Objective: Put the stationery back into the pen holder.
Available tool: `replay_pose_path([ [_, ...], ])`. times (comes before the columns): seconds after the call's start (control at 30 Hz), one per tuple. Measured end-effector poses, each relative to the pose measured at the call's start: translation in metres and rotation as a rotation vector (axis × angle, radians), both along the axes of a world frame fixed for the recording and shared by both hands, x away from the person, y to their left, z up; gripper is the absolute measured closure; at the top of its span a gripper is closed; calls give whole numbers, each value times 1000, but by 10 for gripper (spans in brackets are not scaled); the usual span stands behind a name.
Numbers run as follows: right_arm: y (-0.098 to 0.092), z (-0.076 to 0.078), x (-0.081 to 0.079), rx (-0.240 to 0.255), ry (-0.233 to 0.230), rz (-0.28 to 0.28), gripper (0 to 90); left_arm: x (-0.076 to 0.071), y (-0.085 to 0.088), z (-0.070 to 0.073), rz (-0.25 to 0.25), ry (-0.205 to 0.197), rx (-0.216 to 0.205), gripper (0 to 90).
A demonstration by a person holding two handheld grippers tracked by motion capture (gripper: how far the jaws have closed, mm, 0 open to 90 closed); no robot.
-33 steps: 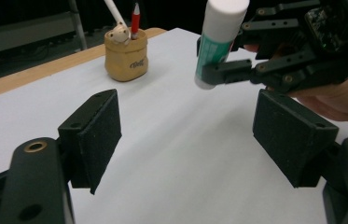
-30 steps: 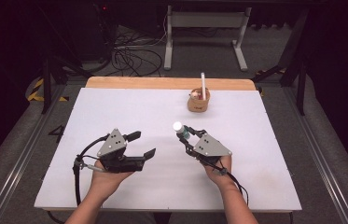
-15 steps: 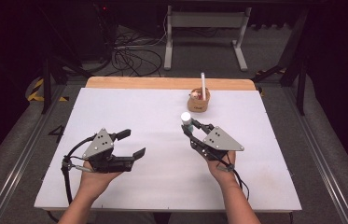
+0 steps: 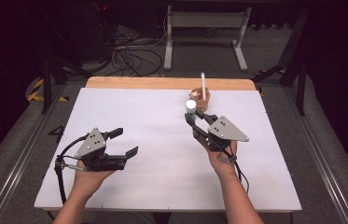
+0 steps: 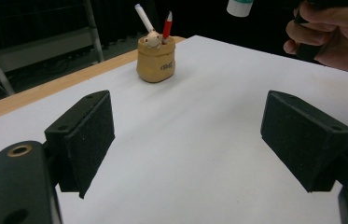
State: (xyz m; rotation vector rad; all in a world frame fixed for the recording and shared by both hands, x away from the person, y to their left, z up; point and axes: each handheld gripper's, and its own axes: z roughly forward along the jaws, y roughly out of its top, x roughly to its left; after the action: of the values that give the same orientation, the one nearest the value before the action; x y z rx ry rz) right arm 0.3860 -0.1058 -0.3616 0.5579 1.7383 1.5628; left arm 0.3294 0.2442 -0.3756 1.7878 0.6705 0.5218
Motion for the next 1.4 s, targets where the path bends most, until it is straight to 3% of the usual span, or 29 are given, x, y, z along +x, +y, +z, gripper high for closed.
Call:
replay_pose_path([
  [0.4, -2, 10, 29, 36, -5, -78, 659, 2, 7, -2, 3, 1, -5, 180],
  [0.9, -14, -2, 72, 53, 19, -193, 659, 2, 8, -3, 3, 4, -4, 179],
  [1.4, -16, -17, 109, 68, 52, -253, 658, 3, 7, -6, -5, 11, 2, 180],
])
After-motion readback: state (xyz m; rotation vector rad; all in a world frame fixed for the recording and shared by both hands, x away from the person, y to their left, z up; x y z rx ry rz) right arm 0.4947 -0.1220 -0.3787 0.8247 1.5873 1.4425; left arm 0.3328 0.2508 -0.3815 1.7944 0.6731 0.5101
